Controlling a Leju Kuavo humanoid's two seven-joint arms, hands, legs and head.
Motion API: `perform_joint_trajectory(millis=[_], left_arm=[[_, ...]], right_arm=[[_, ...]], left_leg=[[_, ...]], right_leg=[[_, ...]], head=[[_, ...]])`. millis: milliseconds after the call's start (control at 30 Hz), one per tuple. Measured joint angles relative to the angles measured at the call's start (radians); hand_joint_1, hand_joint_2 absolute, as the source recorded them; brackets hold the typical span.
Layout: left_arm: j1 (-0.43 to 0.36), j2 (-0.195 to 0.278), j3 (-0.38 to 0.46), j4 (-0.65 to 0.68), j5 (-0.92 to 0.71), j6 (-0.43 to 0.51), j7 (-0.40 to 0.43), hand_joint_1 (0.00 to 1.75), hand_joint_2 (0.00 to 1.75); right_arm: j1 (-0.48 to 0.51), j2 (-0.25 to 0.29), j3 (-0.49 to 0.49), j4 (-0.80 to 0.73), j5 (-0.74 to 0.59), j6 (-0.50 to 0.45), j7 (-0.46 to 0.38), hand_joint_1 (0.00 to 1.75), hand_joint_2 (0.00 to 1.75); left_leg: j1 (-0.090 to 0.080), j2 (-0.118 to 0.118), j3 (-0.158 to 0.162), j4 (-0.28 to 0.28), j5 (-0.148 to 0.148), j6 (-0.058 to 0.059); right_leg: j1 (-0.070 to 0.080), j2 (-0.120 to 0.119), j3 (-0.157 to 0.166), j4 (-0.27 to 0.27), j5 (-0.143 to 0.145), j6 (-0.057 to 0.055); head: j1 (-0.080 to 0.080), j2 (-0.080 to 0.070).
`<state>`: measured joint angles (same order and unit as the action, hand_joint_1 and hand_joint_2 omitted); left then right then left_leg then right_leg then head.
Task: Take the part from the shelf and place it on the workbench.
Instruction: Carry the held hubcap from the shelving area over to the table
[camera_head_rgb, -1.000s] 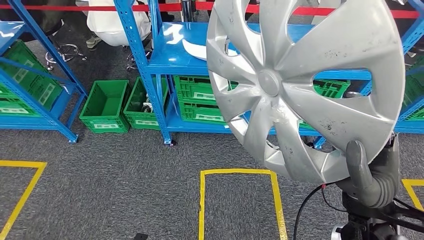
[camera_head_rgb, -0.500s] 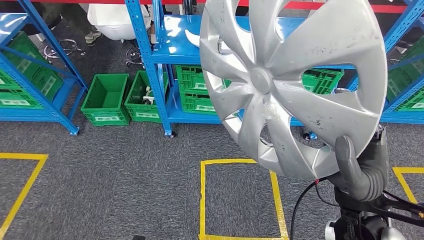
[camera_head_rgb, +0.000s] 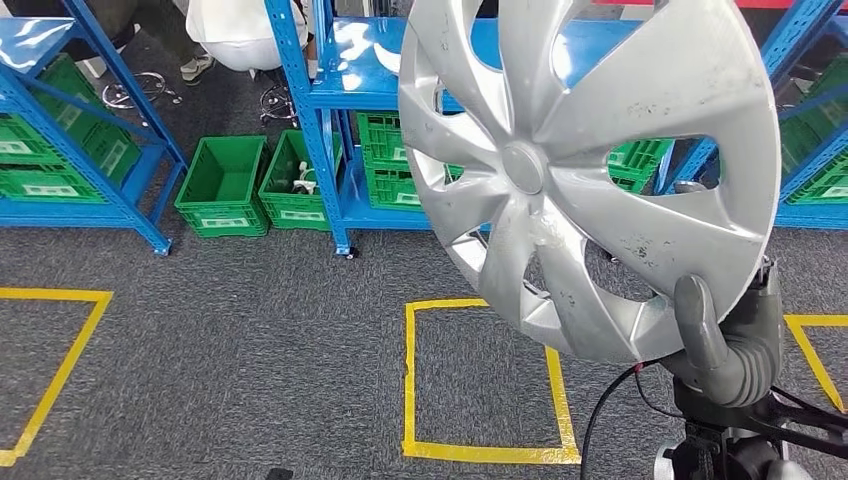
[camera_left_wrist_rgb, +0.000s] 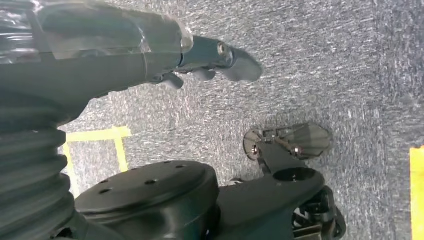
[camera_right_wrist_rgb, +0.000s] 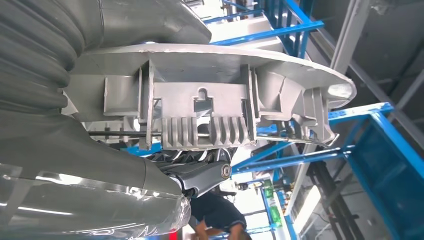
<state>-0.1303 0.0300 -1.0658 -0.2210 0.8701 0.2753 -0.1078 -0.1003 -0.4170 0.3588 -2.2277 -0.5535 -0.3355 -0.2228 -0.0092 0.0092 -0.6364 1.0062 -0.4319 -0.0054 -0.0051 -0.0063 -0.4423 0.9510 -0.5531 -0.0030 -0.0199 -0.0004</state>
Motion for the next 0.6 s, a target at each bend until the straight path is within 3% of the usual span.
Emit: perform_joint_trajectory(millis=[67,133,167,200,233,300,367,500,533,600], left_arm=[[0.0,0.001,0.0,0.0,0.0,0.001,0.002,0.0,1.75],[0.001,0.0,0.0,0.0,0.0,0.002,0.003,0.0,1.75],[0.001,0.0,0.0,0.0,0.0,0.002,0.004,0.0,1.75],[0.001,0.0,0.0,0.0,0.0,0.002,0.005,0.0,1.75],[0.001,0.0,0.0,0.0,0.0,0.002,0.005,0.0,1.75],[0.001,0.0,0.0,0.0,0.0,0.002,0.006,0.0,1.75],[0.001,0.002,0.0,0.0,0.0,0.002,0.006,0.0,1.75],[0.001,0.003,0.0,0.0,0.0,0.002,0.006,0.0,1.75],[0.001,0.003,0.0,0.0,0.0,0.002,0.006,0.0,1.75],[0.0,0.003,0.0,0.0,0.0,0.003,0.006,0.0,1.75]], right_arm=[[0.001,0.0,0.0,0.0,0.0,0.0,0.0,1.75,1.75],[0.003,0.001,0.0,0.0,0.0,0.0,0.0,1.75,1.75],[0.004,0.001,0.0,0.0,0.0,0.0,0.0,1.75,1.75],[0.006,0.001,0.0,0.001,-0.001,0.0,0.0,1.75,1.75],[0.008,0.001,0.0,0.001,-0.001,0.0,0.0,1.75,1.75],[0.009,0.001,0.0,0.002,-0.001,0.0,0.0,1.75,1.75],[0.009,0.001,0.0,0.003,-0.001,0.0,0.0,1.75,1.75],[0.01,0.002,0.0,0.003,-0.001,0.0,0.0,1.75,1.75],[0.01,0.002,0.0,0.003,-0.001,0.0,0.0,1.75,1.75],[0.01,0.002,0.0,0.003,-0.002,-0.002,0.002,1.75,1.75]], left_leg=[[0.004,-0.004,-0.029,0.067,-0.061,-0.012],[0.009,-0.009,-0.076,0.195,-0.14,-0.022],[0.01,-0.01,-0.092,0.246,-0.158,-0.024],[0.01,-0.01,-0.092,0.266,-0.157,-0.025],[0.01,-0.01,-0.072,0.248,-0.138,-0.025],[0.009,-0.011,0.008,0.127,-0.085,-0.016],[0.006,-0.012,0.071,0.027,-0.065,-0.004],[0.007,-0.01,0.083,-0.012,-0.067,0.016],[0.01,-0.01,0.083,-0.018,-0.065,0.022],[0.012,-0.009,0.081,-0.023,-0.061,0.031]], right_leg=[[-0.004,-0.002,-0.012,-0.003,0.016,-0.01],[-0.002,-0.003,-0.028,0.0,0.027,-0.013],[-0.001,-0.004,-0.036,0.003,0.031,-0.013],[-0.001,-0.005,-0.044,0.007,0.033,-0.013],[-0.001,-0.006,-0.051,0.012,0.035,-0.012],[0.0,-0.006,-0.059,0.022,0.034,-0.009],[0.001,-0.007,-0.065,0.029,0.033,-0.003],[0.003,-0.005,-0.076,0.038,0.028,0.016],[0.003,-0.003,-0.085,0.059,0.011,0.022],[-0.001,0.001,-0.129,0.162,-0.049,0.031]], head=[[-0.005,0.0],[-0.013,0.0],[-0.015,0.0],[-0.017,0.0],[-0.02,0.0],[-0.025,0.0],[-0.028,0.0],[-0.029,0.0],[-0.027,0.0],[-0.018,0.0]])
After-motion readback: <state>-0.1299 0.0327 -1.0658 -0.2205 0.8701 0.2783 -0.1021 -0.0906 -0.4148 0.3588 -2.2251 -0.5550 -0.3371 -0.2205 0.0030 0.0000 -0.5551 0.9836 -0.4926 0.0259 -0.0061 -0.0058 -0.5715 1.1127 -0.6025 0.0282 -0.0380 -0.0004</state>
